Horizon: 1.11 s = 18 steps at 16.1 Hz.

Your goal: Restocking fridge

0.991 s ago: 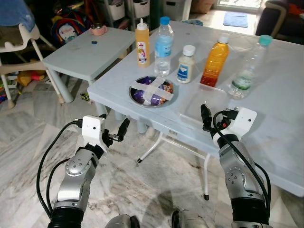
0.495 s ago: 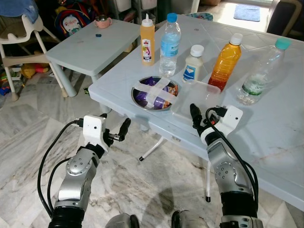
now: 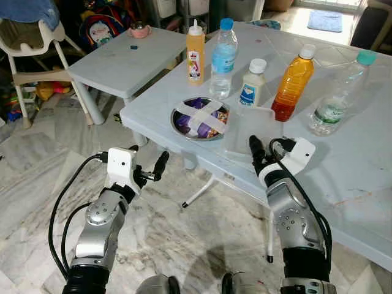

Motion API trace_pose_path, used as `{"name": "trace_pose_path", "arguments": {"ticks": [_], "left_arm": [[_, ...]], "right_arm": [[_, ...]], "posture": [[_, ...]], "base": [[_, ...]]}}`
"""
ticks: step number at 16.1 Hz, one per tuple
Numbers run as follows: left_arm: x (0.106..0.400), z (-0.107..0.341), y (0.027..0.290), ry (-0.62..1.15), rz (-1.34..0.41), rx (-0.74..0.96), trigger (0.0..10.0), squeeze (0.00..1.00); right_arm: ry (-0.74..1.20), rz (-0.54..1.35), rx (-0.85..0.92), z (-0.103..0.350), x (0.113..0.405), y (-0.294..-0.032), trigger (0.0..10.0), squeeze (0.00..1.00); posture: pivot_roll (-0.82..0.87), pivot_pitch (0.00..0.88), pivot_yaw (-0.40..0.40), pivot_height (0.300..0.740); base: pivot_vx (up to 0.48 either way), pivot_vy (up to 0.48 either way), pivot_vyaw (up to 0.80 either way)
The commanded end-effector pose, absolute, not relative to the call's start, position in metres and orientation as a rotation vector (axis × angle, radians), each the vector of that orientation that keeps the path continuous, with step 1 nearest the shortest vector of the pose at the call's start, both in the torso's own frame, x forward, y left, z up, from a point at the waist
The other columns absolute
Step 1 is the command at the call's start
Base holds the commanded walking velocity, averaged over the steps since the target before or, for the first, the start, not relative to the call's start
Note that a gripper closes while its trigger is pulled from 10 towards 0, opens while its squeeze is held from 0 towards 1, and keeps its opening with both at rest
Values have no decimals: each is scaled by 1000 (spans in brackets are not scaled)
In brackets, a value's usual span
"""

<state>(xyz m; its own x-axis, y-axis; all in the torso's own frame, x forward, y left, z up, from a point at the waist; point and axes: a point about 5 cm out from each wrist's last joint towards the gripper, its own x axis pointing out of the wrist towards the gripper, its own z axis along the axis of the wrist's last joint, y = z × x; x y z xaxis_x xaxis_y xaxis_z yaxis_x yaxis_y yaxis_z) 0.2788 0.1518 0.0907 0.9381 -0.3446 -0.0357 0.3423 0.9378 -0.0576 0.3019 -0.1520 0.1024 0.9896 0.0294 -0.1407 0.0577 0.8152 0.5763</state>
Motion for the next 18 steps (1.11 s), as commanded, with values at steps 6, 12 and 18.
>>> {"name": "trace_pose_path", "arguments": {"ticks": [6, 12, 18], "left_arm": [[280, 94, 150, 36, -353, -28, 10000, 0], [281, 94, 153, 37, -356, -20, 10000, 0], [284, 90, 160, 76, -274, -16, 10000, 0]], "right_arm": [[224, -118, 703, 90, 296, -153, 0, 0], [226, -153, 720, 91, 291, -154, 0, 0], [212, -144, 590, 89, 278, -168, 10000, 0]], "posture": [[-103, 57, 71, 740], [-108, 66, 79, 740], [-111, 55, 64, 740]], "base": [[0, 0, 0], [0, 0, 0], [0, 0, 0]]}}
